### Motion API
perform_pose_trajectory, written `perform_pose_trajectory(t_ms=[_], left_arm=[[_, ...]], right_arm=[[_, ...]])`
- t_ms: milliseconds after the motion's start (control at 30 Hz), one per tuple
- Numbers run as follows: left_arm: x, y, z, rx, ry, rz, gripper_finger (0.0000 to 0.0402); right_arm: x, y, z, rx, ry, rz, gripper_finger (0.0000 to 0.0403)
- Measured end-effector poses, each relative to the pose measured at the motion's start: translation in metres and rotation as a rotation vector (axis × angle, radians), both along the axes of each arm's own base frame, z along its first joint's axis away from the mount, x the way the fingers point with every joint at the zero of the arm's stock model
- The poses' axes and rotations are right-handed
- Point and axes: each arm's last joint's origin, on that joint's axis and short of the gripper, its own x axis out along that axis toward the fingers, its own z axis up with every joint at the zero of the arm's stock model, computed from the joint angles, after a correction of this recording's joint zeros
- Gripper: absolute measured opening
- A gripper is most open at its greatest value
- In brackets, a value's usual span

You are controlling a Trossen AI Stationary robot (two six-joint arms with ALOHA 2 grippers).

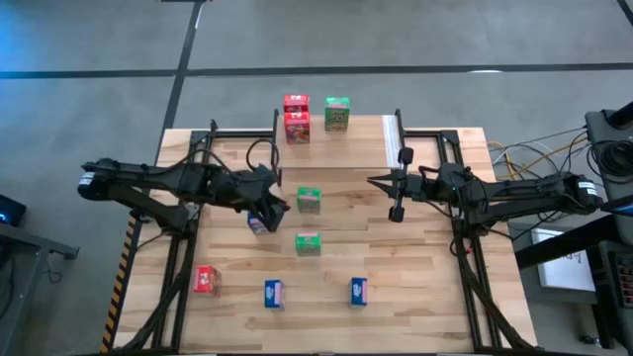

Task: Stack cereal on shelf
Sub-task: Put the top left blue cereal box on the shelf

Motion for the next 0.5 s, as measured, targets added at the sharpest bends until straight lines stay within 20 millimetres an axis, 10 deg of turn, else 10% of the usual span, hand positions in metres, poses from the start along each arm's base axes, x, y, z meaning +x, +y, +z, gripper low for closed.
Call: perform_pose_trajectory(t_ms=[500], left_arm=[[0.006,-0.026,-0.045,0.025,0.495,-0.317,0.0089]], right_arm=[[-0.003,0.0,0.009,-0.102,-0.031,-0.014,0.0013]])
